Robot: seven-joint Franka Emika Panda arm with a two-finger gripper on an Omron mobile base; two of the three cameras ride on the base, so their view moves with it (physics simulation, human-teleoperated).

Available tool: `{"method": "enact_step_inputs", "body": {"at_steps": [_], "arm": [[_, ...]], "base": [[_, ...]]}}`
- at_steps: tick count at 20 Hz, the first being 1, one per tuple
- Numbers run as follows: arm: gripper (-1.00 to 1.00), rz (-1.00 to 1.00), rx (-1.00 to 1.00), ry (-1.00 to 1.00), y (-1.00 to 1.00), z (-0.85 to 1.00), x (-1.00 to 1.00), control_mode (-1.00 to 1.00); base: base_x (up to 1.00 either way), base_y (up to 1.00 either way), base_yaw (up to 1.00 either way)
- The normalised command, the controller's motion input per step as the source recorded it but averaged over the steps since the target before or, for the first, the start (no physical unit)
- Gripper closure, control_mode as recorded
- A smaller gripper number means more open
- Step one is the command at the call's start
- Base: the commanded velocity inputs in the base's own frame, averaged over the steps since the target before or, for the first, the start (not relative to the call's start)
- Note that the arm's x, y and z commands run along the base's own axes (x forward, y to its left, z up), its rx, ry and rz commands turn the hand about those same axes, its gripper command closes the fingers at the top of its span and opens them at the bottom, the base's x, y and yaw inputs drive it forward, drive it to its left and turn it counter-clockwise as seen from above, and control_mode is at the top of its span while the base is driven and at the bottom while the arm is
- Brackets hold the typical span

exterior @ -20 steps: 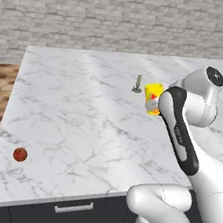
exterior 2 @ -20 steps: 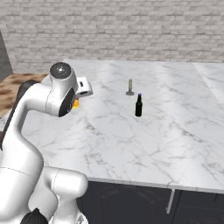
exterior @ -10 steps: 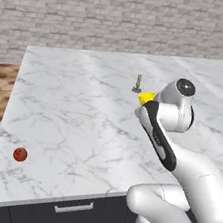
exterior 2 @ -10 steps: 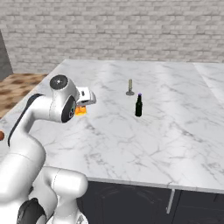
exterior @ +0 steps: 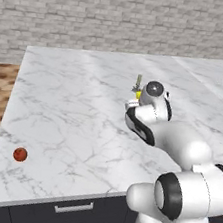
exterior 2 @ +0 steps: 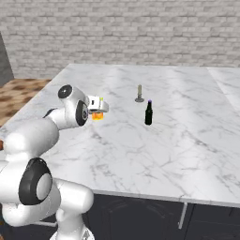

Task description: Open the cabinet directly in front. Then move the beer and the cup to the dining counter with the candle on it.

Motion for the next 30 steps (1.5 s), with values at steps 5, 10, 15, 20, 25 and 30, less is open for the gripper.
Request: {"method": "enact_step_inputs", "body": {"at_steps": [5, 10, 15, 20, 25, 30], "arm": [[1.00, -0.18, 0.00, 0.00, -0.19, -0.27, 1.00, -1.00], [1.00, -0.03, 0.00, -0.03, -0.16, -0.29, 0.72, -1.00], [1.00, 0.00, 0.00, -0.18, -0.18, -0.31, 0.08, -1.00], [1.00, 0.00, 0.02, -0.09, -0.06, 0.04, -0.19, -1.00], [1.00, -0.03, 0.13, -0.37, -0.09, 0.67, -0.75, -1.00], [1.00, -0.04, 0.12, -0.37, -0.03, 1.00, -1.00, -1.00]], "base": [[0.00, 0.00, 0.00], [0.00, 0.00, 0.00], [0.00, 0.00, 0.00], [0.00, 0.00, 0.00], [0.00, 0.00, 0.00], [0.00, 0.00, 0.00]]}}
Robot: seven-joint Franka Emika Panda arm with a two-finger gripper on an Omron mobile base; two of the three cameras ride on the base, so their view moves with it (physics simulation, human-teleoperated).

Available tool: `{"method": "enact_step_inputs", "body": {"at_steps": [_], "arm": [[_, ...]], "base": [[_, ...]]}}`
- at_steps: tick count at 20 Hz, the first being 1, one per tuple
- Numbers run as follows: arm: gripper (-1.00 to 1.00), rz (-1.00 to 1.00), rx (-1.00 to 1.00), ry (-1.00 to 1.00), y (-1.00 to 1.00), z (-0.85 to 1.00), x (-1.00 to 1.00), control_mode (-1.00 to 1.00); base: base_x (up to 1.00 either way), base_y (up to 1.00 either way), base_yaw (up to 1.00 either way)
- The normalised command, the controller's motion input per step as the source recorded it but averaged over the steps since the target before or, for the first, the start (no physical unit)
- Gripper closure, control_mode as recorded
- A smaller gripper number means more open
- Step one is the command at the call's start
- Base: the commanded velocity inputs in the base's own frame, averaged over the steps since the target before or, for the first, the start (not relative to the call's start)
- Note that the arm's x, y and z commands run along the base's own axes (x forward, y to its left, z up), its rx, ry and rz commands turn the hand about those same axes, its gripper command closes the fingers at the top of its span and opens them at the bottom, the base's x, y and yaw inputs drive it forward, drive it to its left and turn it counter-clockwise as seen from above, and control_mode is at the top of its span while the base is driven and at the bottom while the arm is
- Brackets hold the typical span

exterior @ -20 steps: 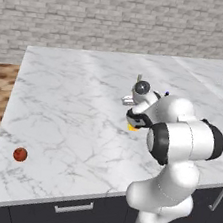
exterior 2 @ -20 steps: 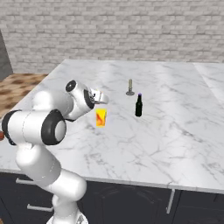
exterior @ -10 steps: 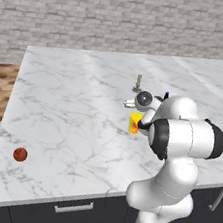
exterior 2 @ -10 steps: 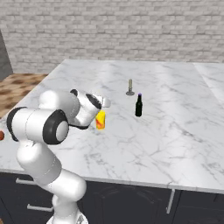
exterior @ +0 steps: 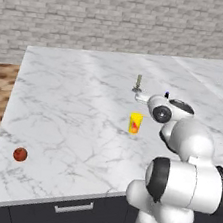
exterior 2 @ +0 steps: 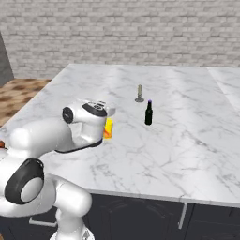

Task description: Open the cabinet directly in front. Then move the beer and the cup to the dining counter with the candle on it.

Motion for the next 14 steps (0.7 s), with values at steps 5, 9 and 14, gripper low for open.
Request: {"method": "enact_step_inputs", "body": {"at_steps": [5, 9, 14], "arm": [[1.00, -0.01, 0.07, -0.15, -0.06, 1.00, -1.00, -1.00], [1.00, 0.05, 0.00, -0.01, -0.02, 1.00, -1.00, -1.00], [1.00, 0.12, 0.00, 0.00, -0.04, 1.00, -1.00, -1.00]], "base": [[0.00, 0.00, 0.00], [0.00, 0.00, 0.00], [0.00, 0.00, 0.00]]}}
